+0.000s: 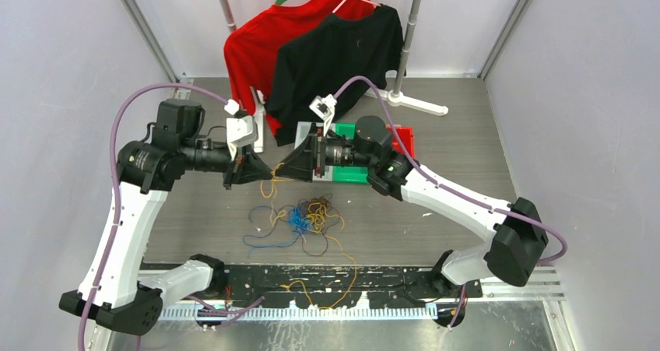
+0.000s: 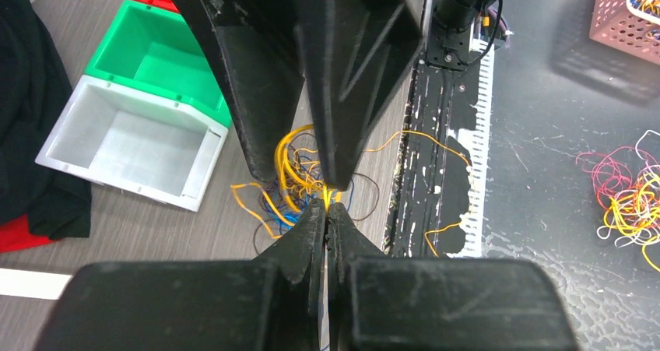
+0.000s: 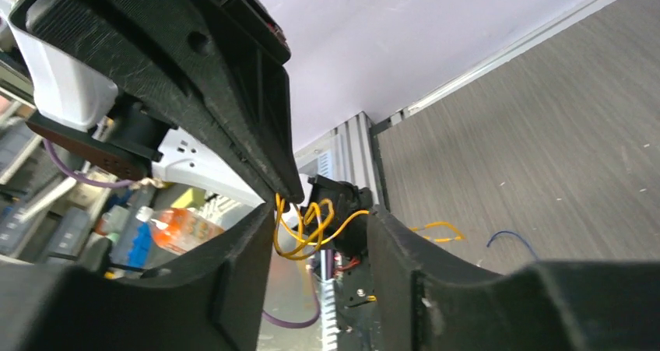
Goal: Untangle the cables
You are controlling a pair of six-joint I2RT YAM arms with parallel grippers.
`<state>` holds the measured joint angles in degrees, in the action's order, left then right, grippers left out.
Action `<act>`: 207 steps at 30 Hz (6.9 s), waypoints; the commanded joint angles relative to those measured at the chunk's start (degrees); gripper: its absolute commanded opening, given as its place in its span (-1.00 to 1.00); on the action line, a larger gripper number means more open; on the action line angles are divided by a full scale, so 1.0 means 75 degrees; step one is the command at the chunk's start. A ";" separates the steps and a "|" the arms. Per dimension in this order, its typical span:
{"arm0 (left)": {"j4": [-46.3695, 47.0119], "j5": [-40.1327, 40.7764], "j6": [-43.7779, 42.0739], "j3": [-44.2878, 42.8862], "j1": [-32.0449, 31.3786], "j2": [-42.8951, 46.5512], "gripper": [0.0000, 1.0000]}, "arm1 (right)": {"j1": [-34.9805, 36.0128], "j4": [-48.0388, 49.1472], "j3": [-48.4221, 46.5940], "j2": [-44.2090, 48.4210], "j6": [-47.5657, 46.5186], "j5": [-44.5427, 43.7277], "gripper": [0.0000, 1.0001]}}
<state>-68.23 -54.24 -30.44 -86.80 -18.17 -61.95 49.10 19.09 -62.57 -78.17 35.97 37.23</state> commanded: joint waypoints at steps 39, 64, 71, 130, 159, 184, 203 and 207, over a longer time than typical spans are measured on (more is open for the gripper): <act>0.0583 0.2433 0.0531 0.0734 -0.0133 0.0348 0.99 | -0.3774 -0.5063 0.0368 0.1971 -0.1936 -0.6968 -0.98; 0.0714 0.2474 0.0384 0.0933 -0.0135 0.0478 0.99 | -0.4320 -0.4051 -0.0161 -0.1373 -0.1001 -0.6024 -0.98; 0.0679 0.2523 0.0354 0.0970 -0.0140 0.0460 0.99 | -0.4326 -0.4514 -0.0581 -0.2261 -0.1162 -0.6579 -0.98; 0.3614 0.4588 -0.1280 0.5236 0.0496 -0.2836 -0.84 | -0.0946 -0.4407 0.1936 0.2883 0.0031 -0.5505 -0.57; 0.0713 0.3212 0.0207 -0.1447 0.0434 0.0008 -1.00 | 0.1220 -0.0224 -0.0285 -0.0592 -0.1472 -0.3436 0.82; 0.5681 0.5572 0.1216 -0.3435 0.0441 0.0126 -1.00 | 0.1768 0.0235 -0.0283 -0.2720 -0.0396 -0.3590 0.21; 0.9784 0.8243 -0.1231 -0.5283 0.0433 -0.0809 -1.00 | 0.1769 0.0431 0.0756 -0.2925 -0.0136 -0.3945 0.26; 1.0182 0.8269 -0.1563 -0.5684 0.0439 -0.1047 -1.00 | 0.1762 0.0478 0.0948 -0.2885 -0.0109 -0.4075 0.27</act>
<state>-1.74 4.71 -36.99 -126.28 -14.90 -69.14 62.15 20.16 -56.42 -99.92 34.41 8.64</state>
